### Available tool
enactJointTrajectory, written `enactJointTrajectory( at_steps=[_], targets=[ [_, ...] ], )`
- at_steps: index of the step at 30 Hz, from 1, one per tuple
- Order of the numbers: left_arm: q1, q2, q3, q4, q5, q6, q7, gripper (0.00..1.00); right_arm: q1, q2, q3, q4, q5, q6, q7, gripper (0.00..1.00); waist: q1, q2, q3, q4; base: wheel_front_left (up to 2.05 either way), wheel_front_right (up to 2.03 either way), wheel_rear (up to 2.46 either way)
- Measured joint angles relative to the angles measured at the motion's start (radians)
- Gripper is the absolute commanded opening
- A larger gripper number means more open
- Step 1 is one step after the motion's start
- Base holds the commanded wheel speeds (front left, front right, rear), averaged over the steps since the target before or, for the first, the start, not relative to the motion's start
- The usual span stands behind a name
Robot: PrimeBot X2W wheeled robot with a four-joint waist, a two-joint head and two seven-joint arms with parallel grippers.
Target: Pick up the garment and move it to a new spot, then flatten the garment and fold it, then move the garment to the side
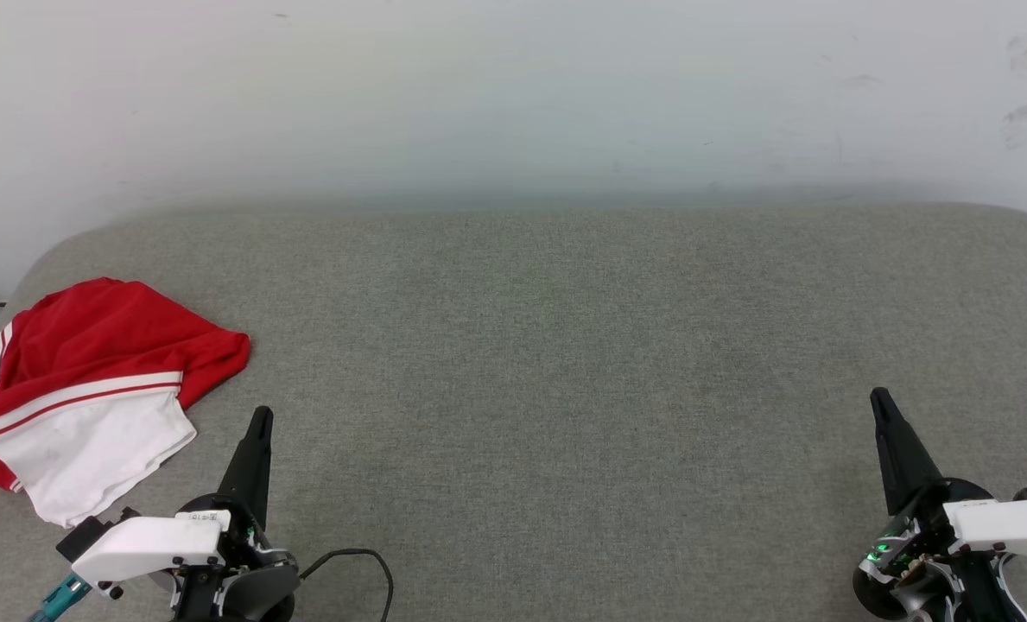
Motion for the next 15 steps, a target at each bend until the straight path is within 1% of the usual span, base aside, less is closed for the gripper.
enactJointTrajectory(
  at_steps=[15],
  targets=[
    [0.000,0.000,0.000,0.000,0.000,0.000,0.000,0.00,0.000,0.000,0.000,0.000,0.000,0.000,0.000,0.00,0.0000,0.0000,0.000,0.000,0.00,0.00,0.00]
  ],
)
